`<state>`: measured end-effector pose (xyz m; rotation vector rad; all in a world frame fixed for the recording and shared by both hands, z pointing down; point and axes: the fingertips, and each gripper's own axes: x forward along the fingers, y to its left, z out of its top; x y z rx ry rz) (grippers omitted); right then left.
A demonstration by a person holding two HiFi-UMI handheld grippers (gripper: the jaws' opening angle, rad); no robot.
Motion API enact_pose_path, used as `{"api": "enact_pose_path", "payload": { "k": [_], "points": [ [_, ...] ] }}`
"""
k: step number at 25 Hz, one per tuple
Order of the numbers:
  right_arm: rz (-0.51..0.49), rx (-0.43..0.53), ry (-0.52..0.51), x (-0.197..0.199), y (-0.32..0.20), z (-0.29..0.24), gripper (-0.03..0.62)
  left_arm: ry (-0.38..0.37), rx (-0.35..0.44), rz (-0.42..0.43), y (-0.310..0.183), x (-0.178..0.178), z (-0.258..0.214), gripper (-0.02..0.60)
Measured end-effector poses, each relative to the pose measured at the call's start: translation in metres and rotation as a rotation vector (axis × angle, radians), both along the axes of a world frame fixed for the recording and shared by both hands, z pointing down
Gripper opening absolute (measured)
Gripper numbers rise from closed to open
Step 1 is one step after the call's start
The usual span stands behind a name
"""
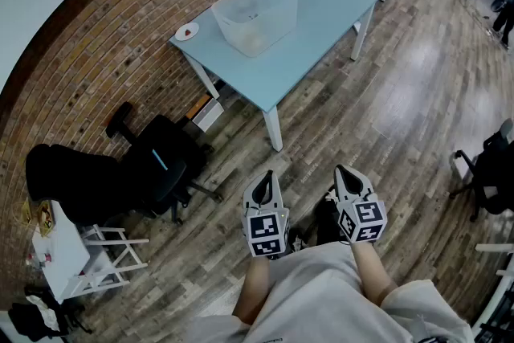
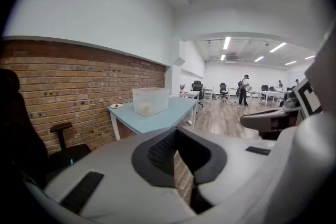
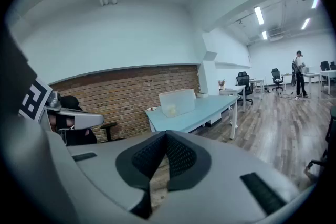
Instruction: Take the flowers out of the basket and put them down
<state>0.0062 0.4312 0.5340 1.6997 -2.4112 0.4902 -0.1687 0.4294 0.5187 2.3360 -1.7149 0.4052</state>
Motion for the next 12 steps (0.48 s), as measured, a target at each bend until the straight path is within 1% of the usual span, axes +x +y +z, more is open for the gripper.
{"api": "enact_pose_path", "payload": {
  "k": [3,7,10,12],
  "points": [
    [0.001,-0.002,0.002,0.006,-0.012,0.001,0.017,-0.002,0.011,0.003,-0.013,0.005,-0.001,0.018],
    [0.024,-0.018,-0.014,0.012,-0.026,0.006,0.018,-0.023,-0.006,0.027,-0.028,0.009,0.0,0.018],
    [0.021,-0.016,-0.012,0.013,-0.041,0.005,0.018,-0.009,-0.012,0.013,-0.045,0.009,0.001,0.018],
    [0.036,-0.017,-0.028,0.019,-0.054,0.005,0.018,-0.004,-0.019,0.01,-0.056,0.013,0.003,0.018]
  ]
}}
